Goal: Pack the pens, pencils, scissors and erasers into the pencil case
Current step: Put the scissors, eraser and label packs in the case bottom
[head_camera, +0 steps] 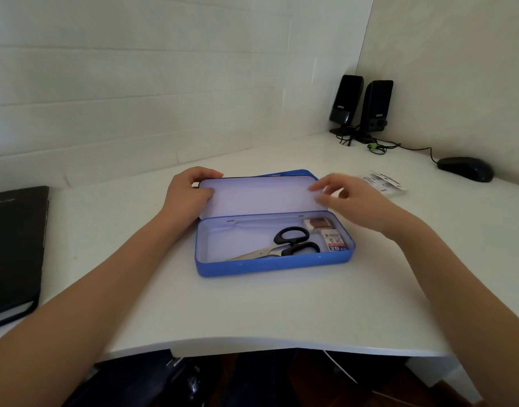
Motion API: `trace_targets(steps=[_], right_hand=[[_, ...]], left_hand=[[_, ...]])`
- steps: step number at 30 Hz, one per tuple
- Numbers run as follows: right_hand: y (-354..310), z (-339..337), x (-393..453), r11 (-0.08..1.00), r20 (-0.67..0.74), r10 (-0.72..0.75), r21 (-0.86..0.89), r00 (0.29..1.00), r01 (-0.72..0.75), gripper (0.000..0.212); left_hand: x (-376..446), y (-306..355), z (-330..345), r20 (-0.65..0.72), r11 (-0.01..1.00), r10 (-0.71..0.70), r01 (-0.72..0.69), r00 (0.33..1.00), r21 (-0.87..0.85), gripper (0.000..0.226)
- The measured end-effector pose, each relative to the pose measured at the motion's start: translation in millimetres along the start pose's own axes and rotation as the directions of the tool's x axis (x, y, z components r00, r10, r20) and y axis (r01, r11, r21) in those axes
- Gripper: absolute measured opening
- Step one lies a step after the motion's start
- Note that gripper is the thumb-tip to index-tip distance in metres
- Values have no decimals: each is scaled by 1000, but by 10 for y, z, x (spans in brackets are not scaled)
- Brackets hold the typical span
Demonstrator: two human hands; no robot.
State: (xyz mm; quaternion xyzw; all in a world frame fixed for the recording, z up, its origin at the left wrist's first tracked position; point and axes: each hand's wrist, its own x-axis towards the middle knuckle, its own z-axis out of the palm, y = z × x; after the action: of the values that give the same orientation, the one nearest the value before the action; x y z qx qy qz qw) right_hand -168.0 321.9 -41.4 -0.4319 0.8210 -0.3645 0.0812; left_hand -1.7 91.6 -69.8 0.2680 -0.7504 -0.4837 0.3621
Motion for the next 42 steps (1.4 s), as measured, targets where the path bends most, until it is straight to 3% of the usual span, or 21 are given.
trace_targets(steps=[2,4,6,8,11,14,17,21,23,25,28,31,35,42], right_hand=[[204,-74,127,992,-300,68,-78,951,-96,30],[420,-149,213,927,-459,182,-215,869,-308,50],[611,-190,248,832,-437,345,-267,830,-486,70],[751,-201,279,766,-377,454,-298,807,-570,84],[811,-196,334,719,-351,478,-372,806,-588,89],[783,-197,346,722,-432,420,-374,798,-583,78],[762,-187,307,800,-482,348,-295,804,-523,69],[531,-226,200,953,-491,302,135,817,-271,66],[262,-191,116,958,-420,198,274,886,-85,57],[-63,-80,16,942,-255,-15,320,967,99,49],[-466,143,-165,938,88,-281,236,956,254,51],[-600,324,-264,943,270,-326,168,906,289,50],[-560,424,-296,953,345,-301,90,889,288,54],[-598,570,-257,886,328,-409,-82,852,457,44]], left_hand=[[-7,10,-2,3,1000,2,-2,1000,8,39],[-7,17,-3,0,1000,2,-2,1000,6,40],[-6,10,2,-6,1000,3,-3,1000,8,41],[3,-1,9,-3,1000,13,-13,1000,19,42],[16,-4,11,-1,998,39,-39,999,49,44],[31,-18,20,-4,991,85,-84,996,107,39],[37,-30,18,-7,988,88,-87,996,130,37],[19,-7,17,-3,991,77,-76,997,106,40],[10,3,27,-11,992,76,-75,997,104,39],[3,6,27,-11,992,74,-72,997,104,39],[0,-3,19,0,994,73,-73,997,81,36],[3,2,22,-21,994,75,-73,997,87,37],[11,-2,40,-21,992,75,-73,997,100,41],[16,12,32,-30,984,111,-106,993,146,41]])
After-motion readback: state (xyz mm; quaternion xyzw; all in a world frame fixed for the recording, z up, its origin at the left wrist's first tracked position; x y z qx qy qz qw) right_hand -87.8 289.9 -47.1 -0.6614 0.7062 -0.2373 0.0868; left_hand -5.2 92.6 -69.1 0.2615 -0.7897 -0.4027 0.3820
